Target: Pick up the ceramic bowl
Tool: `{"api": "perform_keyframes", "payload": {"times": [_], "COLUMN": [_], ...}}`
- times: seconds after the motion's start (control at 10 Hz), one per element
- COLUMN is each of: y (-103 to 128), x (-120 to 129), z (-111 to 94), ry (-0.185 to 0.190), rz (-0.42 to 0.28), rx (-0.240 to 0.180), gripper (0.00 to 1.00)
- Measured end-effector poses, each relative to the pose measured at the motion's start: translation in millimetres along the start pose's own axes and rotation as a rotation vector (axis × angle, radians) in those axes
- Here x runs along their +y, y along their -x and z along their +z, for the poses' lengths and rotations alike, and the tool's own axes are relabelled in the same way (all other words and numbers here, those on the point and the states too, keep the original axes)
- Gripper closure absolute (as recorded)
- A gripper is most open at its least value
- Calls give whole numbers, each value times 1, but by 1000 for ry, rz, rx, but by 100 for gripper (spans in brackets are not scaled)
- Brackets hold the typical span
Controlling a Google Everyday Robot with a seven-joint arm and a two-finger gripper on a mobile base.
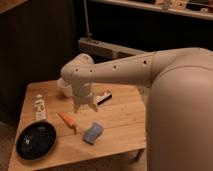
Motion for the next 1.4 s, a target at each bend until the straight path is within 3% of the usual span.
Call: {"api": "perform_keyframes", "payload": {"times": [0.6,0.8,1.0,1.1,1.2,1.3,1.4], "y": [1,9,19,23,25,27,23], "x": [-1,-3,-9,-11,-9,2,16], "z": [1,13,30,37,39,39,35], "ry": [16,142,390,531,622,688,707], "rz": [1,-3,-7,-25,-63,-118,-165], "rx": [5,10,24,23,10,-10,-34], "gripper": [35,35,35,35,35,35,35]}}
